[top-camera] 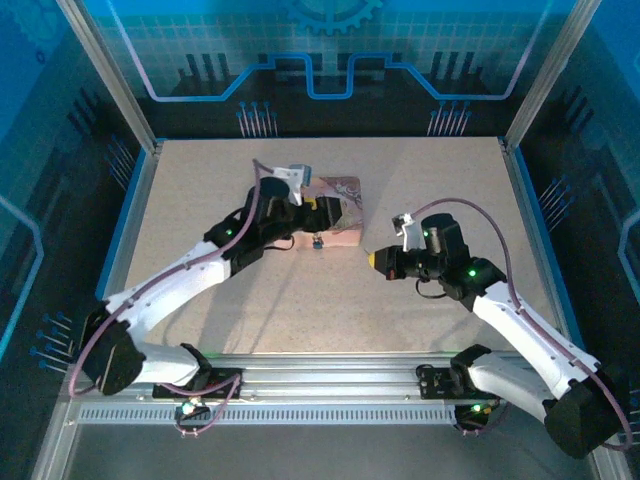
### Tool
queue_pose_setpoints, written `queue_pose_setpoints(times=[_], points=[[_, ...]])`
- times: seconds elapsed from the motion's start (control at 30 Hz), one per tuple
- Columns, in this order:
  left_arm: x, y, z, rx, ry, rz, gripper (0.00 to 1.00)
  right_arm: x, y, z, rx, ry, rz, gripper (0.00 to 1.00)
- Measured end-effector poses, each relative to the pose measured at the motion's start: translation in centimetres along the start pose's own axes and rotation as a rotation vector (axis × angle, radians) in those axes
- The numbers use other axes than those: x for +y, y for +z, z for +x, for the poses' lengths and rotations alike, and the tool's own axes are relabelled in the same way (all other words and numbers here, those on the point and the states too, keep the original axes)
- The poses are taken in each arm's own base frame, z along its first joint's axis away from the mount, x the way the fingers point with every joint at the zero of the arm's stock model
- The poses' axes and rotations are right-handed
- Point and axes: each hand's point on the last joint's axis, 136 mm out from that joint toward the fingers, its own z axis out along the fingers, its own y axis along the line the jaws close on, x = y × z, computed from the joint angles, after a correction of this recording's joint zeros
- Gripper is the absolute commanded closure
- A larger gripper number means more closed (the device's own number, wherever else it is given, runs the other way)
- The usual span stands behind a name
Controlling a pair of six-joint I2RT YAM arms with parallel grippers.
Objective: Unlock a padlock with a key
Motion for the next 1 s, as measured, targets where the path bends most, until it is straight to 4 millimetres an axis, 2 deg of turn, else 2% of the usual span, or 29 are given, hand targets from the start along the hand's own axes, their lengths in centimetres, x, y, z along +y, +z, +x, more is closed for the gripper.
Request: queue_pose_setpoints(times=[0.17,0.33,0.7,1.0], points=[[1.9,3.8,1.5,0.131,0.046,-0.117,0.15,-2.8,-0.4,1.8,0.056,0.030,0.134,0.96],[3.1,6.3,2.8,0.216,0.086,-0.175,0.01,-3.9,-1.3,2.2,0.055,0.037,0.194,0.96],[3.6,11.0,3.5,0.327,0.133,-0.214,0.01,-5.7,-2.0,2.7,0.048,0.069,0.255,0.96],[3.8,14.6,5.4,0.417,0.120,-0.203,0.01,-6.5,-2.3,3.4,0.052,0.087,0.275,0.96]])
